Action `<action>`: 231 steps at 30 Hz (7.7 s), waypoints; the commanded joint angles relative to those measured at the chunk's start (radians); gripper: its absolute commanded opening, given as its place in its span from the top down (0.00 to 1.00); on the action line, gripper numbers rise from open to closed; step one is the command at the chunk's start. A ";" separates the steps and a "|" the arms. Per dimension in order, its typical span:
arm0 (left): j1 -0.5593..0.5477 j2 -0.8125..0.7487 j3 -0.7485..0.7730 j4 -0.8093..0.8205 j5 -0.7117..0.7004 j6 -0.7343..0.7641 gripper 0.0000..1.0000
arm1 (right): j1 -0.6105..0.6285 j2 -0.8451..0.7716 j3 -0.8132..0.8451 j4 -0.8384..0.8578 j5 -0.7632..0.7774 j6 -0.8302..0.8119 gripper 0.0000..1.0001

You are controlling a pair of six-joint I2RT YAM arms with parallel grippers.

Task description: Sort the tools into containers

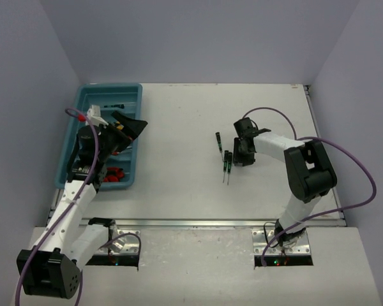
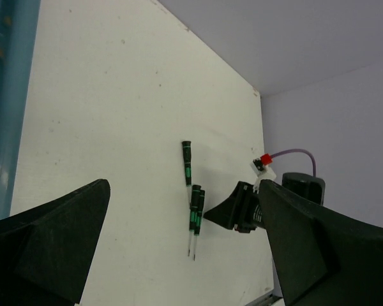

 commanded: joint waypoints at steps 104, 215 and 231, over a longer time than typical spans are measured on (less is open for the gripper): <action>-0.621 0.400 -0.028 0.893 0.249 -0.084 0.98 | 0.121 -0.684 -0.385 0.918 -0.928 0.239 1.00; -0.633 0.277 -0.173 0.954 0.212 0.026 0.12 | 0.130 -0.693 -0.386 0.697 -1.112 -0.115 1.00; -0.658 0.344 -0.170 0.961 0.219 -0.005 0.52 | 0.130 -0.684 -0.356 0.712 -1.073 -0.100 1.00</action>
